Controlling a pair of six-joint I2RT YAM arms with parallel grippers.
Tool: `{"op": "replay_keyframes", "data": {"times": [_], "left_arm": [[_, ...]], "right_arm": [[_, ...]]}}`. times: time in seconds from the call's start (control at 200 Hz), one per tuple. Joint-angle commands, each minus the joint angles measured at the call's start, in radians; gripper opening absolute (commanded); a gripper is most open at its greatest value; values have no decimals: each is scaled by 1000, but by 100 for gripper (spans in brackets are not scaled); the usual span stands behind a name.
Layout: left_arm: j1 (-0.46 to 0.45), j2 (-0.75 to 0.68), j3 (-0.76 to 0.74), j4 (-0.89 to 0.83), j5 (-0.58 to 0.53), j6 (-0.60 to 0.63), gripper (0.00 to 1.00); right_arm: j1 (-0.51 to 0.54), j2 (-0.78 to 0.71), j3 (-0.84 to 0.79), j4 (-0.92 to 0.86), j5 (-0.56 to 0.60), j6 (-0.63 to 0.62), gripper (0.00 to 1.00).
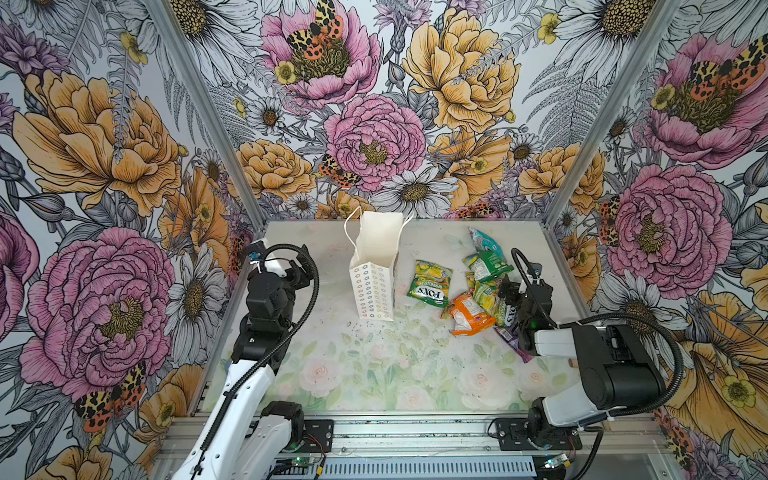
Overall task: Place the snacks into the paper bag
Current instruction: 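Move the left gripper to the bag rim while the right gripper rises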
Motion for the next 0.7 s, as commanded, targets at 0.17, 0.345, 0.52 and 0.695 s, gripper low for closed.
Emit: {"op": "replay_keyframes", "data": {"times": [0.17, 0.345, 0.52, 0.695], "left_arm": [[-7, -22, 168, -300, 202, -54, 99], [-28, 3, 272, -383, 244, -55, 99], [-70, 43, 359, -442, 329, -38, 99], [-140, 109, 413, -475, 366, -20, 99]], "right_arm": [[3, -220, 79, -292, 34, 33, 98], [2, -362, 327, -813, -59, 79, 100], [3, -422, 546, -1105, -271, 171, 100], [3, -421, 706, -1252, -460, 319, 97]]}}
